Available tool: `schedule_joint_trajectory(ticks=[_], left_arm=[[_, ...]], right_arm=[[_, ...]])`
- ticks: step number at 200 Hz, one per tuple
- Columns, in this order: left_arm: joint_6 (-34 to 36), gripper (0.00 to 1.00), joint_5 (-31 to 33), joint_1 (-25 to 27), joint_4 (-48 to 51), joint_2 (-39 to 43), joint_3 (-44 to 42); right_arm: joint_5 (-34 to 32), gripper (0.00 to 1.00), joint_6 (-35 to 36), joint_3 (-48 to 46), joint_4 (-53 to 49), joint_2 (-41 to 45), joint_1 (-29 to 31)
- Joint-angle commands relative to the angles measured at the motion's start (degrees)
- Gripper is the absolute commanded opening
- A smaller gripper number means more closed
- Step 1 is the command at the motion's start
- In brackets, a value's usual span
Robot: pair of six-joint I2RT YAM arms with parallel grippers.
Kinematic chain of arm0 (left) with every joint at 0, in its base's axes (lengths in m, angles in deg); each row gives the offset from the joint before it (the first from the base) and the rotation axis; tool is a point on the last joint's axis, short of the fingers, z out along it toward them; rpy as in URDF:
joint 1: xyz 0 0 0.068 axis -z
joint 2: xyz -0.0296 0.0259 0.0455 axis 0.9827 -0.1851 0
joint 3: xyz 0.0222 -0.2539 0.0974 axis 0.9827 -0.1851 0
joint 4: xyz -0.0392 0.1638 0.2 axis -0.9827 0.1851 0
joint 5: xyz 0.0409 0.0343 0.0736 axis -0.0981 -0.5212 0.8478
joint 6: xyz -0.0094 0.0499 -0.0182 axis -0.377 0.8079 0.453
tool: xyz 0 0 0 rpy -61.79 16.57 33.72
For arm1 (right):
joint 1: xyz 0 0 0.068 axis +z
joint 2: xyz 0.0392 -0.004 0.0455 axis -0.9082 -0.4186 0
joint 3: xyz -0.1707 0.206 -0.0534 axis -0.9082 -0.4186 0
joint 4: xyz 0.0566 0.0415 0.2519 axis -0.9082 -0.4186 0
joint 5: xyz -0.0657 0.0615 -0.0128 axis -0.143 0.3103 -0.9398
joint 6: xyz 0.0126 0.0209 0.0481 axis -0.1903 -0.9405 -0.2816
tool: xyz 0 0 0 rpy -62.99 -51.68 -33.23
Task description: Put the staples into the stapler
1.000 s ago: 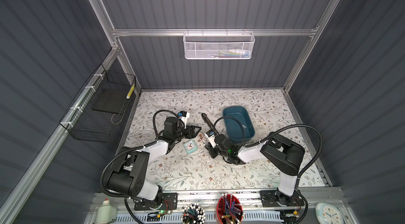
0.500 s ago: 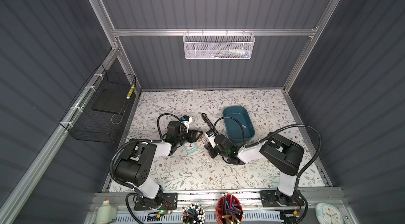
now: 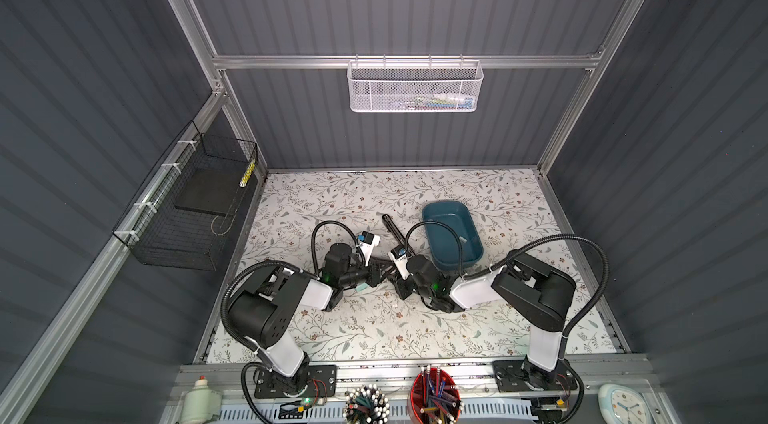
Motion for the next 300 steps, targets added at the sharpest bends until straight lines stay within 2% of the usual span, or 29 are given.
schedule_joint_trajectory(ticks=[1,46,75,103,151,190,300], left_arm=[[2.17,0.3,-0.33,0.4,0.81,-0.58,-1.35],[7.72,0.3,4.19,0.39,15.24,3.6,3.15],[9.78,0.31,4.78,0.4,19.45,3.72,5.72],[9.83,0.31,4.59,0.39,20.39,3.8,7.28],[11.32,0.29,5.85,0.4,22.86,4.55,8.03],[11.5,0.23,7.16,0.4,22.99,5.91,6.7],[11.16,0.24,6.78,0.48,21.61,7.21,3.23]], right_arm=[[1.71,0.29,0.11,-1.61,-0.32,-0.02,0.89],[1.93,0.4,1.9,-6.29,3.58,5.43,0.98],[1.78,0.45,2.79,-7.75,3.84,8.39,1.23],[0.58,0.46,3.22,-8.94,3.52,11.86,1.24],[-0.81,0.37,5.23,-7.27,-0.77,17.37,1.24],[0.07,0.34,4.95,-3.44,-3.55,13.68,1.23],[0.55,0.29,0.7,-5.31,-1.19,7.04,1.42]])
